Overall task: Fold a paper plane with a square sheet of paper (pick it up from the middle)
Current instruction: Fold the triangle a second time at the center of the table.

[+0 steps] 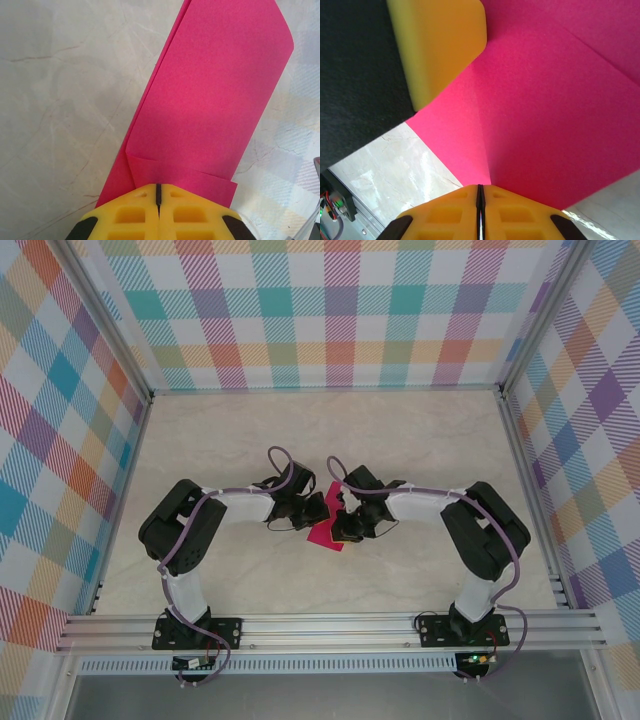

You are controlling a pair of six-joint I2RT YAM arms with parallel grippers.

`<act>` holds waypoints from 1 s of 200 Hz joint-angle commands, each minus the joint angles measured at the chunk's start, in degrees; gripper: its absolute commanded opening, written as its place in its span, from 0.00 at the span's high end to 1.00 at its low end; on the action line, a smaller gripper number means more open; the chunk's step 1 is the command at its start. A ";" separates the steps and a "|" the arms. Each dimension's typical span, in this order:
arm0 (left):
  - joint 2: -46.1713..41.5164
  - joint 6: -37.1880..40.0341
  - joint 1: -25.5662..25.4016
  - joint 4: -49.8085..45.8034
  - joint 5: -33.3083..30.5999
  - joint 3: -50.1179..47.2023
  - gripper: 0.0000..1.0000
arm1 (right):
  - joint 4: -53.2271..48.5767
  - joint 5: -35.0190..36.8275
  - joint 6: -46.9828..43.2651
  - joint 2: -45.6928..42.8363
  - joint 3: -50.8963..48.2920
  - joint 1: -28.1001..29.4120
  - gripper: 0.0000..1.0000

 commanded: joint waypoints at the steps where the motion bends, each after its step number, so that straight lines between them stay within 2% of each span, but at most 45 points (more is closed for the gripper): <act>1: 2.06 -0.66 -0.22 -6.12 -3.47 -1.66 0.95 | 0.07 -0.60 0.19 2.10 1.54 0.48 0.89; 52: 2.13 -0.87 -0.22 -6.47 -3.83 -1.54 0.95 | -3.34 -0.11 -1.88 2.47 0.09 0.57 0.89; 128: 2.59 -1.14 -0.22 -7.35 -4.95 -1.53 0.95 | -7.34 -3.80 -7.34 -0.66 -3.44 0.66 0.89; 175: 2.43 -1.07 -0.22 -7.27 -4.73 -1.52 0.95 | -8.47 -0.94 -7.05 -3.34 -4.50 0.65 0.89; 200: 2.30 -1.00 -0.22 -6.91 -4.43 -1.62 0.95 | -5.13 1.88 -4.34 -7.58 -3.17 0.66 0.89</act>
